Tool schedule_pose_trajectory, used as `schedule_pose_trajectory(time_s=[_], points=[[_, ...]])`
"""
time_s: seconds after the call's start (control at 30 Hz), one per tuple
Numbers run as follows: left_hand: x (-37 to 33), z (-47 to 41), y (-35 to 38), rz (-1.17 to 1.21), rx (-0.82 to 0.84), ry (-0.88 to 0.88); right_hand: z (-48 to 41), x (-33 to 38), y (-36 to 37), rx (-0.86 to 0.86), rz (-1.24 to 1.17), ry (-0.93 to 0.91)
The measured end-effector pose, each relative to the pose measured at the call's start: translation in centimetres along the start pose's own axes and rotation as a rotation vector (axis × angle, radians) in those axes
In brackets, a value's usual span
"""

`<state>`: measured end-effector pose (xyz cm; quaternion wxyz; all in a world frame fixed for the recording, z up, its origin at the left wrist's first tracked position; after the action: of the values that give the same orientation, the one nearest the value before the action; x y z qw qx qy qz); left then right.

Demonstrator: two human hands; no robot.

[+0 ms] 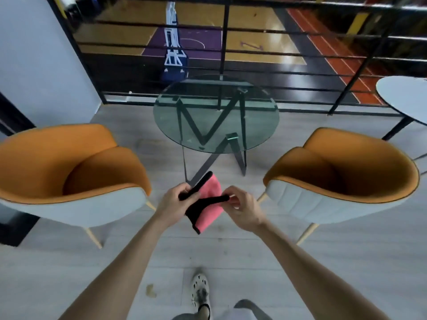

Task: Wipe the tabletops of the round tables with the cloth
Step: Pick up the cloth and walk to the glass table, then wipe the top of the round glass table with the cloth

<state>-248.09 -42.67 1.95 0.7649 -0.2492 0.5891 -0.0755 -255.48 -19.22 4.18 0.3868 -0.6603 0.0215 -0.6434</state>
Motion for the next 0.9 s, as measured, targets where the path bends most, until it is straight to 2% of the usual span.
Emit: schedule_pose_trajectory(time_s=[0.13,0.33,0.53,0.63,0.7,0.77,0.83,0.9], points=[[-0.5,-8.1,-2.4,0.044,-0.131,-0.1,-6.9,-0.3,-1.8,-0.095,0.051,0.138],[0.8,-18.5,-5.0,0.112,-0.233,-0.199,-17.8,-3.7,-1.8,-0.015,0.158,0.173],[2.4,-28.3,-5.2,0.037,-0.232,-0.233,-29.8,-6.8,-1.2,0.041,0.153,0.067],[2.9,-33.1,-5.1,0.008,-0.244,-0.266,-36.2,-8.2,-2.0,0.001,0.213,-0.024],[3.4,-36.5,-4.7,-0.015,-0.202,-0.274,-40.5,-9.5,-2.8,-0.028,0.336,-0.059],[4.1,-39.2,-3.8,-0.078,-0.071,-0.304,-44.4,-11.2,-2.9,-0.022,0.521,-0.074],[5.5,-40.9,-3.0,-0.249,0.059,-0.323,-46.6,-12.7,-1.5,0.085,0.636,-0.02],[6.9,-42.0,-3.1,-0.424,0.067,-0.292,-47.1,-14.3,1.4,0.217,0.66,0.06]])
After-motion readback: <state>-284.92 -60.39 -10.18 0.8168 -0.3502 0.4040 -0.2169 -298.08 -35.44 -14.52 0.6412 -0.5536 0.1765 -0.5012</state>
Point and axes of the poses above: each hand's wrist, its own z-axis away from the middle knuckle, its own y-axis out of the palm, x = y × z, the point moved 2 cm from there along -z, towards the middle knuckle, and after that the axes turned 4 degrees about -z, right-handed, at the moved point
